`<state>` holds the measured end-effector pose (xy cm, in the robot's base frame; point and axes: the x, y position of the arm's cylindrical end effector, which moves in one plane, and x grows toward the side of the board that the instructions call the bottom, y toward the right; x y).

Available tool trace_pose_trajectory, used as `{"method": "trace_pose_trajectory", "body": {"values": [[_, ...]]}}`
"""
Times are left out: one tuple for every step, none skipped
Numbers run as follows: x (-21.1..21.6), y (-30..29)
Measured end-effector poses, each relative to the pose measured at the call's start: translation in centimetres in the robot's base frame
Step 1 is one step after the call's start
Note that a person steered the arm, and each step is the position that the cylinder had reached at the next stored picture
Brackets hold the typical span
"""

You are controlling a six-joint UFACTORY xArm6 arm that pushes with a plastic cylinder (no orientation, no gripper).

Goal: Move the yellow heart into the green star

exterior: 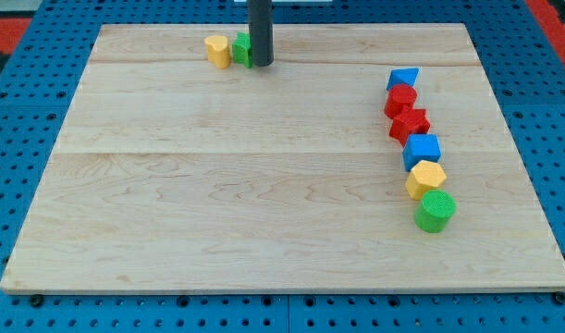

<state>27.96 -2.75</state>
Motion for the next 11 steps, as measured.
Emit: {"method": "trace_pose_trajectory", "body": {"values": [[2.1,-1.5],[0.5,-8.9],[-2.3,-10.6],[-2.3,-7.2],[-2.2,-4.5],[-2.2,-2.5],[-0.7,-4.1],[4.2,-3.0],[5.4,-1.1],[5.4,1.5],[5.4,1.1]]}}
